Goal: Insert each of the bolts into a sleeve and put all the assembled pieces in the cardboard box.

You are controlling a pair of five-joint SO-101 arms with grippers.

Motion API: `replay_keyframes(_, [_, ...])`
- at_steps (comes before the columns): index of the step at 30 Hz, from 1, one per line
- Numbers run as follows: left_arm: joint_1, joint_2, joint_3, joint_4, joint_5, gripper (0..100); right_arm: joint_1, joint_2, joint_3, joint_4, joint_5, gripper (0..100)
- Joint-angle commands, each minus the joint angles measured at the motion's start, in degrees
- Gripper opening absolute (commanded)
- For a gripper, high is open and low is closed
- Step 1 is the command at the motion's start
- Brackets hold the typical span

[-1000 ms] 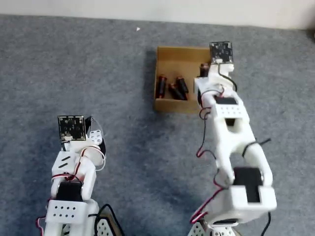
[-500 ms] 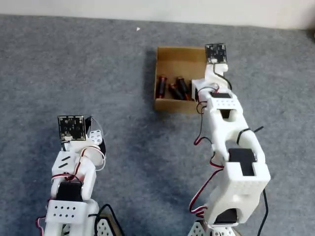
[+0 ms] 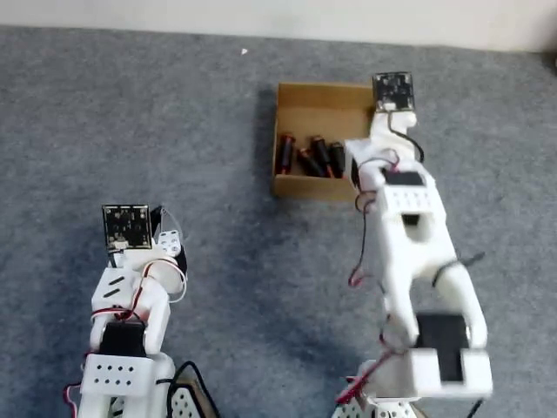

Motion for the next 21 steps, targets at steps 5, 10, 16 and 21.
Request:
replay_keyframes(5, [-0.31,-0.04,1.71,0.26,-0.62,2,0.4,-25.8,17.71,0.31,-0.7,8.0])
replay_keyframes(10, [-0.31,-0.04,1.71,0.26,-0.62,2,0.4,-37.41,27.91,0.31,-0.7,8.0])
replay_keyframes(16, [-0.4,-0.04,1.71,0.26,-0.62,2,0.66,-49.19,39.16,0.31,-0.7,8.0])
replay_keyframes(21, [-0.4,-0.04,1.71,0.26,-0.62,2,0.66,-58.95,46.37,0.31,-0.7,0.4])
